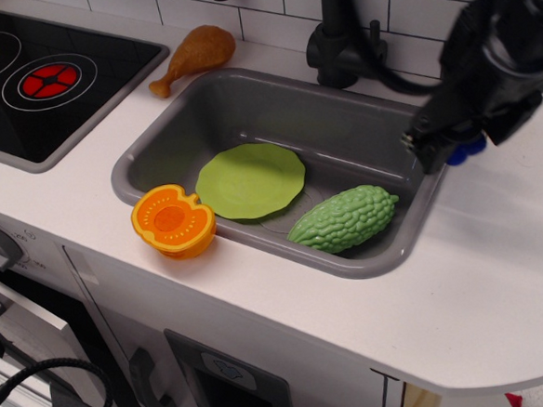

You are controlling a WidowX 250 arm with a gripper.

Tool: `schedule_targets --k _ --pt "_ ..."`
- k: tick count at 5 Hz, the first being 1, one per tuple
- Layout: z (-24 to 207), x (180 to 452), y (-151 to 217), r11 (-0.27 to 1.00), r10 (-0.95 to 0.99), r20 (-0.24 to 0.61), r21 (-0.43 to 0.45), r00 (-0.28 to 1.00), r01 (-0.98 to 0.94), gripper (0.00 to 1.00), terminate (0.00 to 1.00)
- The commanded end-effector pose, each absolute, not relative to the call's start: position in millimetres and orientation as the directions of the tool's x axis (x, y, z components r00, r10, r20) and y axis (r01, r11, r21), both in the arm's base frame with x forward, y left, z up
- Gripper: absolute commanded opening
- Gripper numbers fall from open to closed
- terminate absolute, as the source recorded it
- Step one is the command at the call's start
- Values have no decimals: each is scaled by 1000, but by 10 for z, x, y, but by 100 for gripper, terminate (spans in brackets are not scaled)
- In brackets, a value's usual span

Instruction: Put blueberries on plate sink

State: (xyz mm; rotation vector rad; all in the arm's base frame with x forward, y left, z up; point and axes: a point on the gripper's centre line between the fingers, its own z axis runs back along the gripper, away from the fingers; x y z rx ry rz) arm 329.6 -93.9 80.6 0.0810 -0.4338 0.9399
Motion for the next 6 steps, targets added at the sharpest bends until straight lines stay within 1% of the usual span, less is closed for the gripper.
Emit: schedule_targets --k 1,2,3,4,5,6 --pt "1034 3325 -518 594 767 399 -146 502 -791 0 0" --pt "968 3334 -288 597 758 416 -133 503 -791 0 0" --pt "935 3338 -8 592 764 398 -121 508 -796 0 0" --pt "870 3304 281 584 766 408 -117 497 -803 0 0" --pt "765 3334 524 577 761 423 -95 492 -811 0 0" --pt "603 3373 669 568 754 442 -69 485 -820 0 0"
